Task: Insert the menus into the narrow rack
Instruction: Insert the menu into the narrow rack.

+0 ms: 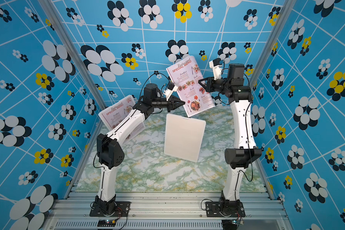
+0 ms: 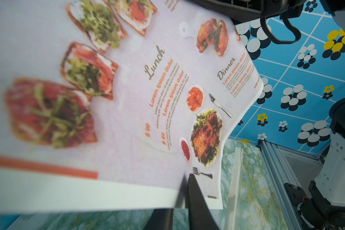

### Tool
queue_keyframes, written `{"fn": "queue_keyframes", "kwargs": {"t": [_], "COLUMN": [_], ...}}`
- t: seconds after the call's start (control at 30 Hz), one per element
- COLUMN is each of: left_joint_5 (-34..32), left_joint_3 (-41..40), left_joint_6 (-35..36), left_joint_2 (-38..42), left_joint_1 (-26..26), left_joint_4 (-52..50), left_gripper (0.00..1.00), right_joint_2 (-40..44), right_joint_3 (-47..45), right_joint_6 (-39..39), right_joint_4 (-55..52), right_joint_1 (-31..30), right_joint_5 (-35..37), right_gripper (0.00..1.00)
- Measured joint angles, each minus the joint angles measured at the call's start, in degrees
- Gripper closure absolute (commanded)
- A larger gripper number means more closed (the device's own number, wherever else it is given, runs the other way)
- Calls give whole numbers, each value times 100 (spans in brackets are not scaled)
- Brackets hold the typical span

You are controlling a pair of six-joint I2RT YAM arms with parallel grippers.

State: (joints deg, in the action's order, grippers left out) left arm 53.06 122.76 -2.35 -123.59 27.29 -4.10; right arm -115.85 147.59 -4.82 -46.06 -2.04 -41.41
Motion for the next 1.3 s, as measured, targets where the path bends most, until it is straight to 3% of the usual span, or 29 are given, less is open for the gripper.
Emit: {"fn": "queue_keyframes", "kwargs": {"t": [1.3], "left_joint_5": [7], "left_joint_3": [-407], "left_joint_6": [31], "left_joint_2": [321], "left_joint_1": [-146], "left_joint_4": [-68], "left_gripper": [85], "right_joint_2": [-153], "right_joint_3": [0], "right_joint_6": [-363], "right_joint_4": [37], "right_joint_1": [-57], "right_joint_5": [-269], "right_gripper": [82]}}
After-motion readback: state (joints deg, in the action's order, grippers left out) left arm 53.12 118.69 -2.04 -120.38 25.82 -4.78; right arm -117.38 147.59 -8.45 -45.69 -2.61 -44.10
